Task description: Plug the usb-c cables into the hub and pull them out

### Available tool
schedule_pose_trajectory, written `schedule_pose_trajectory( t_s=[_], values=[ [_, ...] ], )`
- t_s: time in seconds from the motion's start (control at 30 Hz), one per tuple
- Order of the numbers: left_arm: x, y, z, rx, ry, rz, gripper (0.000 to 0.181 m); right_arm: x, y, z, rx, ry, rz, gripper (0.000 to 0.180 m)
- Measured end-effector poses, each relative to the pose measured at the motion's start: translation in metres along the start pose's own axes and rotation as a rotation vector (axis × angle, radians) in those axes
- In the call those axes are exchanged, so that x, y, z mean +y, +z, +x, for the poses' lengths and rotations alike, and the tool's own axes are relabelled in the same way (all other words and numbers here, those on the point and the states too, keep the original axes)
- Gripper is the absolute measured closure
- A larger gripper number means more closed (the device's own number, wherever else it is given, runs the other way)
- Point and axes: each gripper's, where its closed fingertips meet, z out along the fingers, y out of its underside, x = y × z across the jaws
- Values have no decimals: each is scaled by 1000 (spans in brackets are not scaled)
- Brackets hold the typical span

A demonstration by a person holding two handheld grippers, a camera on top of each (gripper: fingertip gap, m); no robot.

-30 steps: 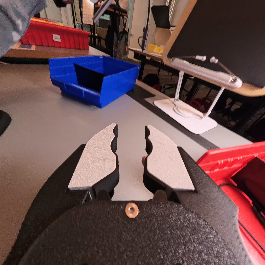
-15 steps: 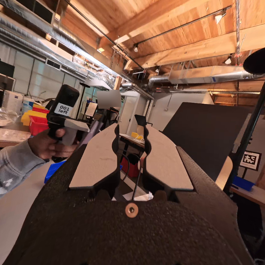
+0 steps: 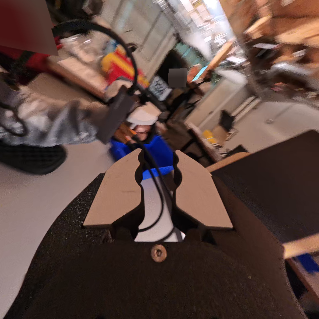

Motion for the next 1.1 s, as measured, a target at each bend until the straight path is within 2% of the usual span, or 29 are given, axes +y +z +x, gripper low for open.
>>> schedule_pose_trajectory(
  t_s=[0.07,0.17,0.2,0.23,0.33,0.47,0.53,0.67,0.77,0.97,1.1],
  values=[
    [10,10,4,42,-1,-49,157,11,11,-26,-132,-1,-57,145],
    [21,23,9,89,5,-107,157,18,23,-49,-238,7,-67,144],
    [24,25,9,93,5,-117,158,17,24,-55,-267,11,-58,146],
    [25,27,8,94,0,-116,157,16,24,-60,-295,11,-49,155],
    [19,21,2,87,-23,-63,157,18,22,-54,-282,34,-44,168],
    [4,1,-34,-141,-59,36,165,34,13,-35,-245,124,-86,173],
    [11,-8,-54,-301,-45,-23,155,48,8,-25,-236,213,-133,173],
    [32,-19,-76,-558,84,-236,151,70,4,-16,-235,347,-187,173],
    [47,-18,-83,-610,126,-344,147,74,6,-18,-258,414,-194,173],
    [51,-10,-79,-580,193,-372,154,55,8,-20,-317,550,-94,173],
    [44,-9,-79,-606,229,-363,170,44,9,-16,-324,647,-48,173]
  ],
)
